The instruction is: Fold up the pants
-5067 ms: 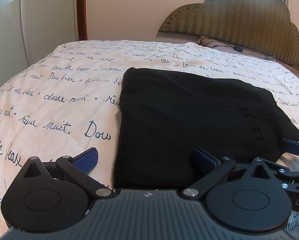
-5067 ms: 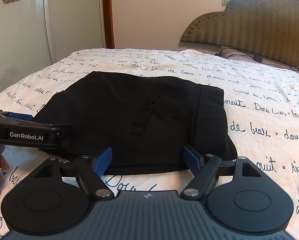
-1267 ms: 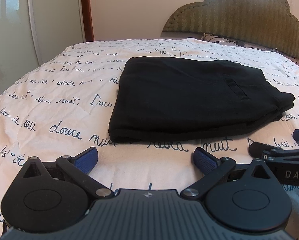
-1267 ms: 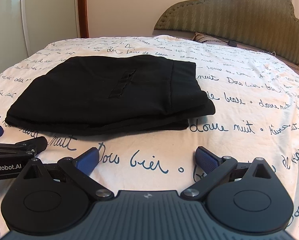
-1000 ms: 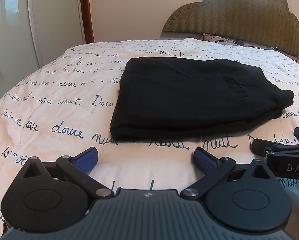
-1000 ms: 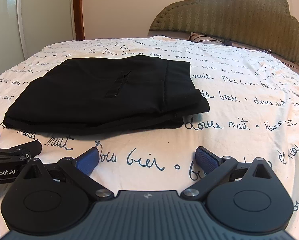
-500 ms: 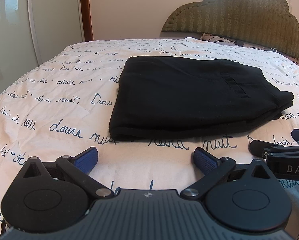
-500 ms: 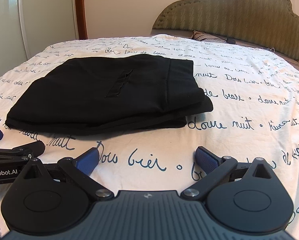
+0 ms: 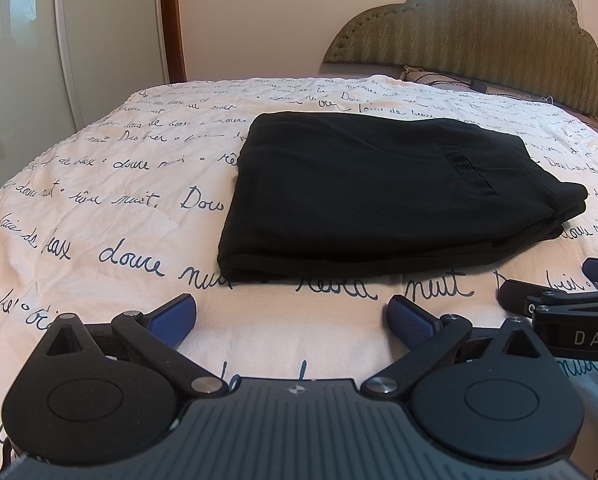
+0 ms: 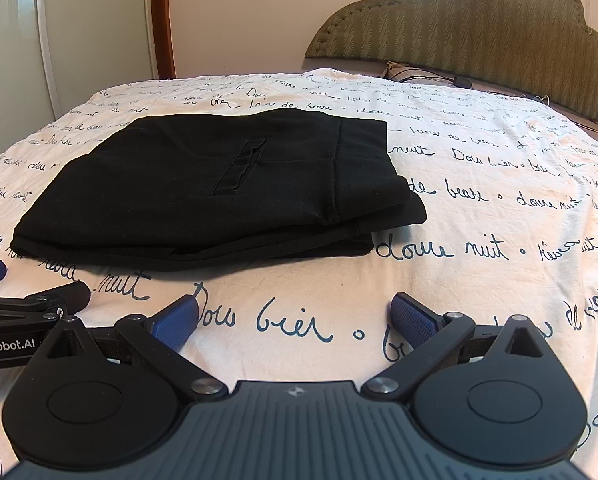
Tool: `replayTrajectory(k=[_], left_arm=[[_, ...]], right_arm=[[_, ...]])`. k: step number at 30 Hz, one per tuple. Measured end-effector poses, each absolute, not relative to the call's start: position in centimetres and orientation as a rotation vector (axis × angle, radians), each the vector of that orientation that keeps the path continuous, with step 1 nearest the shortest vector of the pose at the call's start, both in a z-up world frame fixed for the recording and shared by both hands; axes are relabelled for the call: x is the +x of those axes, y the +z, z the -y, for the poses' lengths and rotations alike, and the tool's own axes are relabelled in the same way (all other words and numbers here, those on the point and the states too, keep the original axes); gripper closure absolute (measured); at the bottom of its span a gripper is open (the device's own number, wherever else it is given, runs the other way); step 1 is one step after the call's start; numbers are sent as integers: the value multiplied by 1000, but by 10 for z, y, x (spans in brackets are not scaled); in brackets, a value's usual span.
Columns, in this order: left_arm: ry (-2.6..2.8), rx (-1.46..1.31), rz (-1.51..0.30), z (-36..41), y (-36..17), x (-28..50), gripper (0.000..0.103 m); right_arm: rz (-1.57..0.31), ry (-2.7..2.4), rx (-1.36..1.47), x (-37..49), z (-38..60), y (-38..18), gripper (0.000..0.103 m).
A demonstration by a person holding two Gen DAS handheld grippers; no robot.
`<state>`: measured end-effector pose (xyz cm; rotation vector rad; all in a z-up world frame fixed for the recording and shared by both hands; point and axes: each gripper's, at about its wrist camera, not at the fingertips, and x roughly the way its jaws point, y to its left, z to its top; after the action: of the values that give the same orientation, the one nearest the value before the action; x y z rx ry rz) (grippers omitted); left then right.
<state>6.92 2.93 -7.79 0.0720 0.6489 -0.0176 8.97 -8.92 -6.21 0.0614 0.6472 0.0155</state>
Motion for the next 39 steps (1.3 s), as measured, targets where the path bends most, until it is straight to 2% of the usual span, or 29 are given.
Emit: replayTrajectory(k=[39], left_arm=[[-15,82,-647,-29,-78,69,0]], right_arm=[[-644,15,63,90,89,-62,0]])
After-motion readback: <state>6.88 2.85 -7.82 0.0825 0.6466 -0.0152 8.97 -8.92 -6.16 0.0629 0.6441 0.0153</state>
